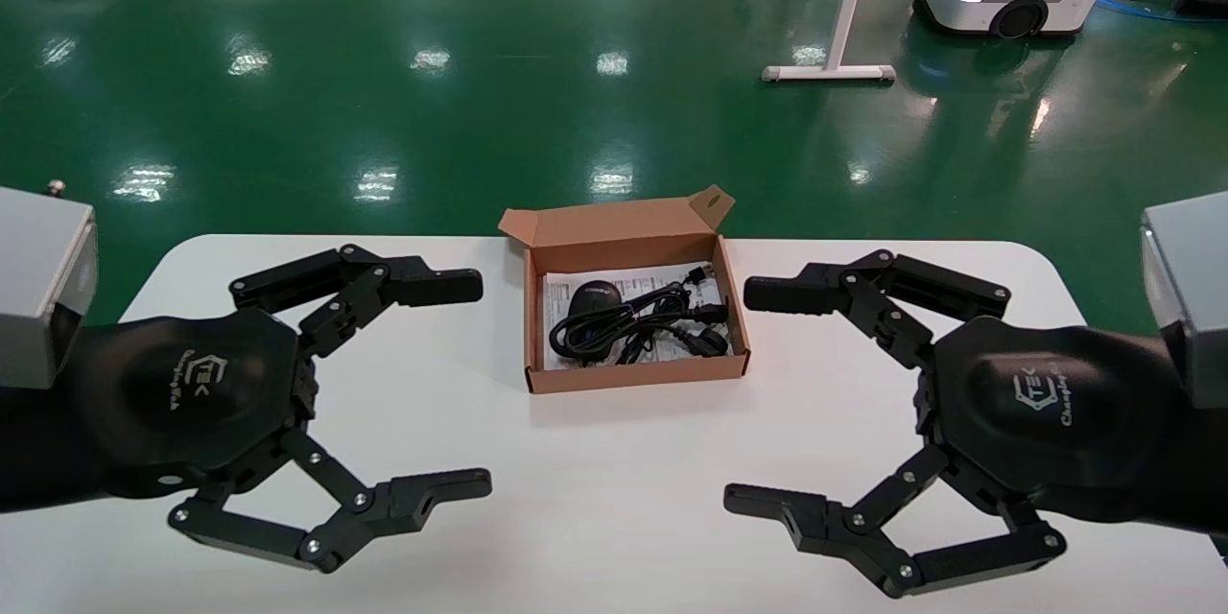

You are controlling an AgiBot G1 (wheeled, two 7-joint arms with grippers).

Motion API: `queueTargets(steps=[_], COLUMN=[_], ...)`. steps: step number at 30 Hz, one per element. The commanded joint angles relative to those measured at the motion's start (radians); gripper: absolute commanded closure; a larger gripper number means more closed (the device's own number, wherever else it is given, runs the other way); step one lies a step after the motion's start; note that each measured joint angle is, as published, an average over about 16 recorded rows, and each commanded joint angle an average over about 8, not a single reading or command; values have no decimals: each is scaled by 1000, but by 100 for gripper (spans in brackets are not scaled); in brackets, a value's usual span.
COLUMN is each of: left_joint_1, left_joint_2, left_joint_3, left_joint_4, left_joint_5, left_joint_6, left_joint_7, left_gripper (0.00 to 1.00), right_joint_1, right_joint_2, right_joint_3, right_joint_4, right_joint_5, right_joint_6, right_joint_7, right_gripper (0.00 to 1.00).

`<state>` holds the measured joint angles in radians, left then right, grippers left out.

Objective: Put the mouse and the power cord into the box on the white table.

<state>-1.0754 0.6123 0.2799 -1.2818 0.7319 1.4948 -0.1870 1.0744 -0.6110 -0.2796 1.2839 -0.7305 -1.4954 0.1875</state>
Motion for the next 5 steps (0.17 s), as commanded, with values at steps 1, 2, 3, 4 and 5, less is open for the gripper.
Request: queueTargets(steps=[1,2,3,4,5], left_joint_1=[0,0,0,0,0], left_joint_2=[0,0,0,0,0], left_joint_3=[0,0,0,0,0], left_joint_4=[0,0,0,0,0], left_joint_5=[0,0,0,0,0], left_joint_6=[0,0,0,0,0], left_joint_7=[0,0,0,0,0], left_gripper=[0,0,0,0,0], right_joint_1=[0,0,0,0,0], right_joint_2=[0,0,0,0,0], right_joint_3=[0,0,0,0,0], right_joint_4=[0,0,0,0,0], right_joint_5=[0,0,0,0,0], right_joint_6=[0,0,0,0,0], right_joint_7=[0,0,0,0,0], right_gripper=[0,0,0,0,0])
